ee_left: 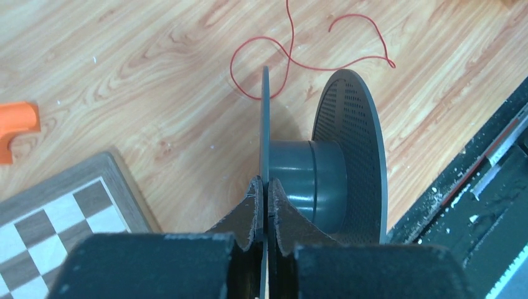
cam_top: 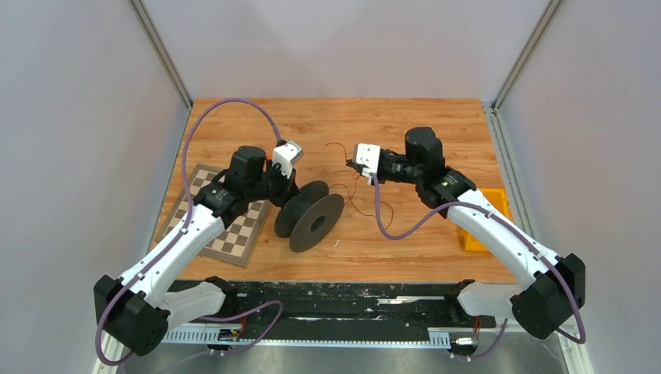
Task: Wrap the cables
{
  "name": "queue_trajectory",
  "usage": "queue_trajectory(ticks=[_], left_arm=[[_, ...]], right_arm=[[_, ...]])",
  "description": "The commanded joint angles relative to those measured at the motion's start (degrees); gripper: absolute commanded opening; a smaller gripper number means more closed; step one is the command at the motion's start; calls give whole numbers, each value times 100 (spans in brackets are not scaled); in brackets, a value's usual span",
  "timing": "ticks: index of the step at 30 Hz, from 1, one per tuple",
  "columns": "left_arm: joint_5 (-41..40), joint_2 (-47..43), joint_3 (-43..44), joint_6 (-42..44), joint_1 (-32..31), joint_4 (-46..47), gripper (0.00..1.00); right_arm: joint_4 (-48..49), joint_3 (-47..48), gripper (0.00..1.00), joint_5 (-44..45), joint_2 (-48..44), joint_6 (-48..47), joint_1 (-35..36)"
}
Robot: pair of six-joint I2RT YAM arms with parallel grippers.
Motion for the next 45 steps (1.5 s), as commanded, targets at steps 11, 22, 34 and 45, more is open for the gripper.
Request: queue_trajectory(ticks=[11, 22, 34, 45], left_arm=[[-1137, 90, 1409, -352, 267, -121, 56], [890, -775, 792, -464, 816, -362, 60], [1619, -1091, -248, -356, 821, 285, 62], [1241, -1145, -825, -250, 821, 600, 61]], right_arm=[[-1895, 1083, 2, -1037, 798, -3155, -35], [-3865, 2344, 2, -754, 1877, -4736, 570], [-3379, 2596, 0, -42, 2383, -4221, 1150], [-2924, 2349, 0, 62, 2404, -3976, 1202]])
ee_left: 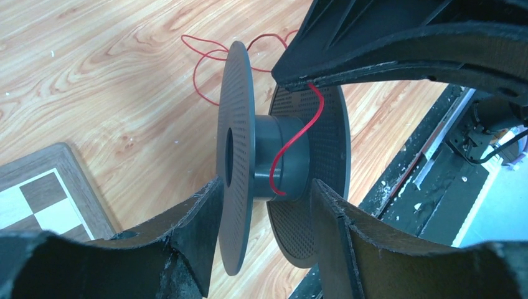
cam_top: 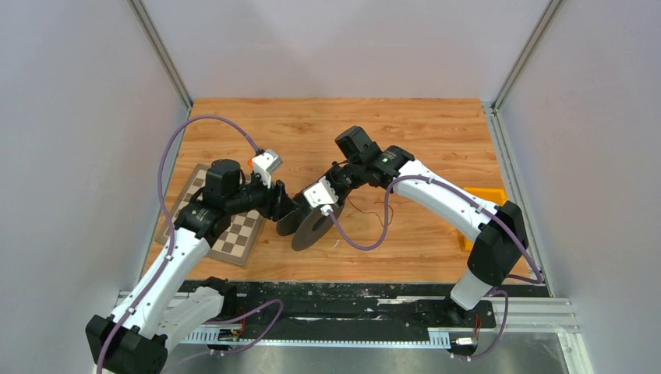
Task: Wrap the cables
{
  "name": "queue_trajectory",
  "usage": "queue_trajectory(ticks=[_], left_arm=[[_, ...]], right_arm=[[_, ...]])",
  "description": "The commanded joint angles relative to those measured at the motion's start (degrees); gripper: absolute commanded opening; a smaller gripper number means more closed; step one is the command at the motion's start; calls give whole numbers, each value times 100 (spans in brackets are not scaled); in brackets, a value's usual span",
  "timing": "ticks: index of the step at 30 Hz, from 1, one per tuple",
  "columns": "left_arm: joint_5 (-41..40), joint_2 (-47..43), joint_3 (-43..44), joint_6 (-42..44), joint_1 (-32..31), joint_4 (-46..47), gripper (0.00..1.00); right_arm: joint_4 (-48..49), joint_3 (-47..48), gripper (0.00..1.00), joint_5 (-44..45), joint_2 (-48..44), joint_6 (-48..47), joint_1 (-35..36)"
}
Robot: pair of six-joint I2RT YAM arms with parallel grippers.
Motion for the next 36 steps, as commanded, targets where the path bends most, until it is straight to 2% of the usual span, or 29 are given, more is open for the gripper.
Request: queue_trajectory(ticks=[1, 8, 16, 26, 33, 36], left_arm=[[-184, -66, -112, 123, 28, 435, 61], [-249, 43, -243, 82, 29, 654, 59], [57, 178, -481, -43, 17, 1022, 57], [32, 264, -549, -89, 8, 1236, 55], [-123, 366, -544, -42, -99, 1198, 51], [-216, 379, -522, -17, -134, 1180, 43]], right_arm=[[270, 16, 0, -56, 36, 114, 12], [290, -242, 0, 92, 45, -159, 14], [350, -245, 0, 84, 118, -76, 34], [382, -288, 0, 117, 113, -79, 65], [389, -309, 0, 153, 104, -71, 105], [397, -327, 0, 177, 110, -75, 123]])
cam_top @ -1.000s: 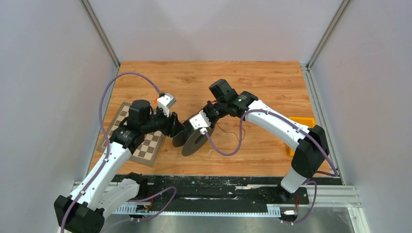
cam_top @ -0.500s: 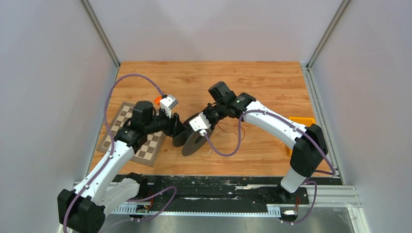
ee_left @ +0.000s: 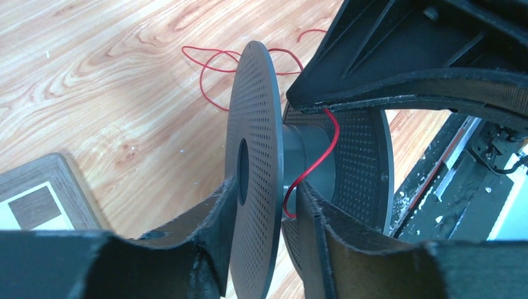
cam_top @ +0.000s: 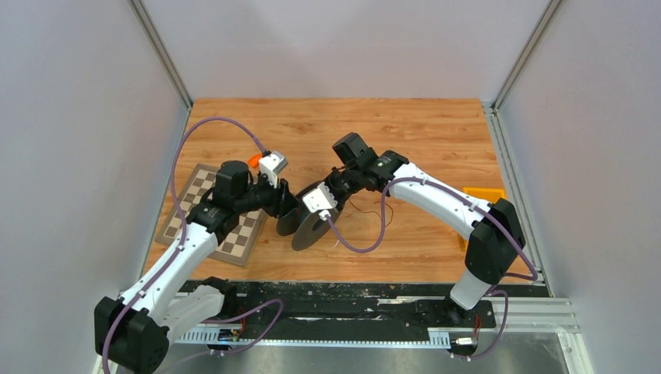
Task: Wrap the cables
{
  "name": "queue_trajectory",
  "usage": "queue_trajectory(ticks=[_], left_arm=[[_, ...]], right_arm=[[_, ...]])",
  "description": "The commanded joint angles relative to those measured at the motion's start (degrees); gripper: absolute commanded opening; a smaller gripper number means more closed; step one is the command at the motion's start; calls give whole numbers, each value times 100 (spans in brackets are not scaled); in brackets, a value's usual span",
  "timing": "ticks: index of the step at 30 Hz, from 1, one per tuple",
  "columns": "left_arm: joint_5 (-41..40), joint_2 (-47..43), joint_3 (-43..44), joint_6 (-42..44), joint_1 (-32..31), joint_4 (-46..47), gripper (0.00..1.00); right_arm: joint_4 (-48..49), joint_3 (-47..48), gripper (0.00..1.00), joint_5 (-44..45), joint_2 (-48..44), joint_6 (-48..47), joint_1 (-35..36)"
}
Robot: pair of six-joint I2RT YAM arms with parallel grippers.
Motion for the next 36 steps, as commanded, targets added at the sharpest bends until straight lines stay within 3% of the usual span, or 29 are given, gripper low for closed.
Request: queue_trajectory(ticks=[1, 5, 11, 20, 25, 30, 33, 36], left_arm=[[-142, -6, 27, 33, -69, 199, 42], [-176, 50, 17, 18, -126, 232, 29], [-331, 23, 43, 180, -315, 107, 1], [-854, -239, 332, 240, -328, -327, 0], [-1186, -715, 427, 235, -329, -651, 0], [-1540, -1171, 628, 107, -322, -1036, 0], [-1768, -1297, 865, 35, -320, -1460, 0], [-1918, -1378, 1193, 95, -313, -1832, 0]], right_arm=[[170, -33, 0, -35, 6, -47, 73], [179, -39, 1, -30, 12, -1, 85], [210, -16, 6, -43, -59, 135, 87], [415, -221, 23, 48, -600, 751, -15], [1121, -764, 30, -95, -1422, 1530, -280], [3336, -2283, 40, -184, -2535, 3254, -419], [4698, -3027, 40, 184, -2901, 4472, -426], [5384, -3347, 41, 1045, -3075, 5983, -425]])
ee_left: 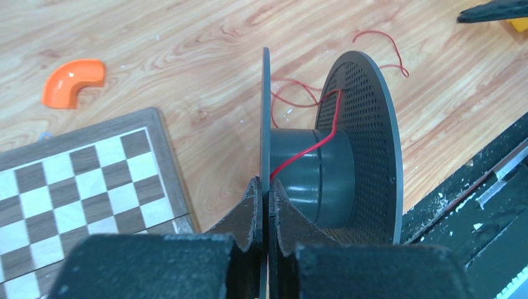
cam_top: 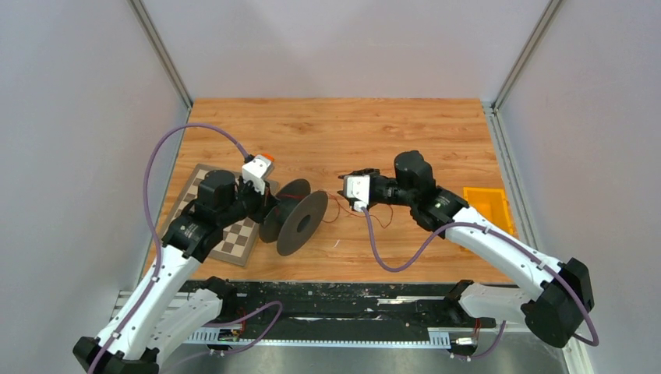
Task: Wrap the cables
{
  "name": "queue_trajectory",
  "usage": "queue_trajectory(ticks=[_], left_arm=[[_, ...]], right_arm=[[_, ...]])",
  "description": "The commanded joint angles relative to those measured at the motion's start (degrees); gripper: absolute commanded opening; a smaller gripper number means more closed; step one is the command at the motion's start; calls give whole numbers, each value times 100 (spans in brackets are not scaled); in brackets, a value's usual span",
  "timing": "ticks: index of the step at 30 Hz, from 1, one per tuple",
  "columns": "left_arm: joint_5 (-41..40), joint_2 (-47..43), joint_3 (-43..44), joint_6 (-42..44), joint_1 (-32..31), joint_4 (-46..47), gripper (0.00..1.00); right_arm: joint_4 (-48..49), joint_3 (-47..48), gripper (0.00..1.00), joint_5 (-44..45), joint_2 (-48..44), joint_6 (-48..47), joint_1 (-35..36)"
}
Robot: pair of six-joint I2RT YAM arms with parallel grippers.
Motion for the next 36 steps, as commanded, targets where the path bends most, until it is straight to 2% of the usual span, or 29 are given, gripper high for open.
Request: queue_trajectory(ticks=[1, 4, 7, 12, 17, 23, 36], left_arm=[[-320, -263, 663, -62, 22, -358, 0], [-305, -418, 900, -27, 22, -542, 0], [-71, -477, 1097, 0, 21, -851, 0], [389, -439, 1477, -17, 23, -1220, 0], [545, -435, 1630, -331, 18, -1222, 0], [480, -453, 1875, -701, 22, -1176, 0], [566, -600, 2076, -1326, 21, -651, 0]], right_arm=[[1972, -461, 41, 1057, -179, 2648, 23], [1956, -773, 40, 674, -135, 2778, 23], [2423, -1254, 40, 610, -79, 2984, 23], [4212, -2350, 42, 91, -92, 2936, 29], [5669, -2908, 46, 103, 375, 3283, 32], [6503, -2837, 49, -134, 1199, 3741, 41], [7985, -2320, 49, -715, 2777, 4583, 56]])
